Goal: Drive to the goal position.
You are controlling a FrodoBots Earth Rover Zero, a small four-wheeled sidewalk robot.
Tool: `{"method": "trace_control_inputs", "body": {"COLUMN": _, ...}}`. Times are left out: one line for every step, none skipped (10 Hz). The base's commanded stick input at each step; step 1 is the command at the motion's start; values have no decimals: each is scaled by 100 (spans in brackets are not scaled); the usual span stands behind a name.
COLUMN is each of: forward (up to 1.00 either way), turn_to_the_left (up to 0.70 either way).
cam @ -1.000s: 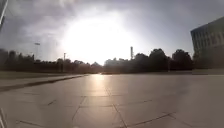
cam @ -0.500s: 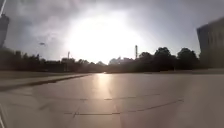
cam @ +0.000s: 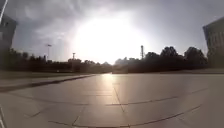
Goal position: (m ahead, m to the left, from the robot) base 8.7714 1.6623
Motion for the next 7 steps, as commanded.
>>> {"method": "trace_control_inputs", "body": {"forward": 66, "turn_to_the_left": 0}}
{"method": "trace_control_inputs", "body": {"forward": 68, "turn_to_the_left": 0}}
{"method": "trace_control_inputs", "body": {"forward": 68, "turn_to_the_left": 0}}
{"method": "trace_control_inputs", "body": {"forward": 68, "turn_to_the_left": 0}}
{"method": "trace_control_inputs", "body": {"forward": 68, "turn_to_the_left": 0}}
{"method": "trace_control_inputs", "body": {"forward": 68, "turn_to_the_left": 0}}
{"method": "trace_control_inputs", "body": {"forward": 69, "turn_to_the_left": 0}}
